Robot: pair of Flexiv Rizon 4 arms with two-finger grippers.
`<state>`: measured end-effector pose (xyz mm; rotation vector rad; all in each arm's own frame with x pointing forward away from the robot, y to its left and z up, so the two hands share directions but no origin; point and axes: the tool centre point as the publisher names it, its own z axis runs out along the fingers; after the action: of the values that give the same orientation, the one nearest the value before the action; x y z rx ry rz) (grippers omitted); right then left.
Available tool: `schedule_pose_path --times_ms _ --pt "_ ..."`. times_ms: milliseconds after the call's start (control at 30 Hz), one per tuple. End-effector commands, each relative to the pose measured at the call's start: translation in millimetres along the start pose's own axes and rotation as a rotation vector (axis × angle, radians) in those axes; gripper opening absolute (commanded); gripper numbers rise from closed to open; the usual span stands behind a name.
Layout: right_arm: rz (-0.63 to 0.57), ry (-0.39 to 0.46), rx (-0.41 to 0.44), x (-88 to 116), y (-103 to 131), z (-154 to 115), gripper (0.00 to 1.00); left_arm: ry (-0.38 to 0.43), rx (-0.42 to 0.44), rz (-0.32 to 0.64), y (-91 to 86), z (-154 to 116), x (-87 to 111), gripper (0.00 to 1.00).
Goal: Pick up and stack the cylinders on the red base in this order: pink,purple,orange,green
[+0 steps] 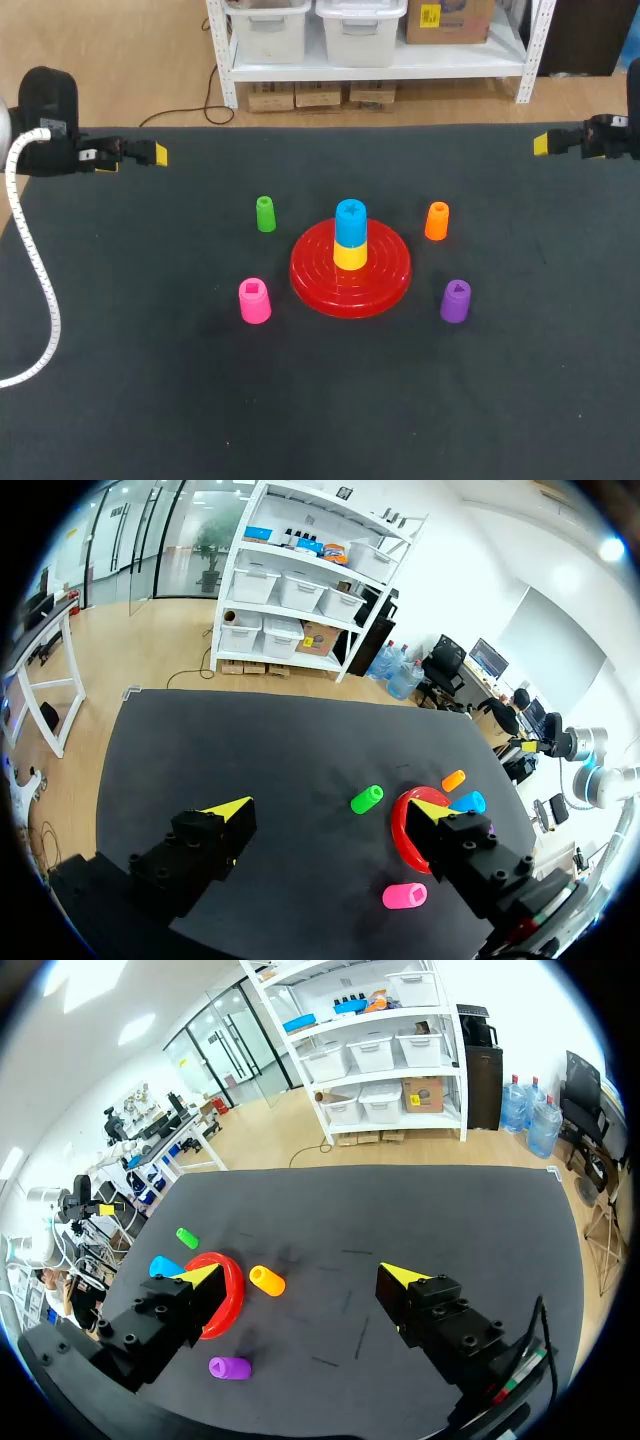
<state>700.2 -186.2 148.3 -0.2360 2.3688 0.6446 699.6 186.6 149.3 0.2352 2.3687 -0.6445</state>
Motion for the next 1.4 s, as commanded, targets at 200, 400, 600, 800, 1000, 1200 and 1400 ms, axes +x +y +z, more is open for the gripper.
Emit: schedule_pose_path --times_ms 200,400,600,800,1000,1200,1400 --pt "0.001 0.001 0.005 -0.4 0.9 -0.4 1.0 0.004 -0.007 -0.002 -1.6 0.0 -0.8 1.0" --pt "0.001 0.001 0.005 -0.4 0.9 -0.4 1.0 0.004 -0.007 -0.002 -1.6 0.0 -0.8 1.0" --pt "0.001 0.001 0.005 -0.4 0.9 -0.4 1.0 0.004 -0.007 -0.002 -1.6 0.0 -0.8 1.0" --pt "0.001 0.001 0.005 -0.4 0.9 -0.4 1.0 0.04 -0.006 0.157 -5.7 0.4 -1.0 1.0" --pt "0.001 0.001 0.005 -0.4 0.9 -0.4 1.0 0.079 0.189 0.488 -9.6 -6.7 2.7 1.0" --pt "0.001 0.001 0.005 -0.4 0.9 -0.4 1.0 0.005 0.277 0.581 -6.2 -22.3 2.5 1.0" --pt "0.001 0.001 0.005 -0.4 0.9 -0.4 1.0 0.005 0.277 0.581 -6.2 -22.3 2.5 1.0"
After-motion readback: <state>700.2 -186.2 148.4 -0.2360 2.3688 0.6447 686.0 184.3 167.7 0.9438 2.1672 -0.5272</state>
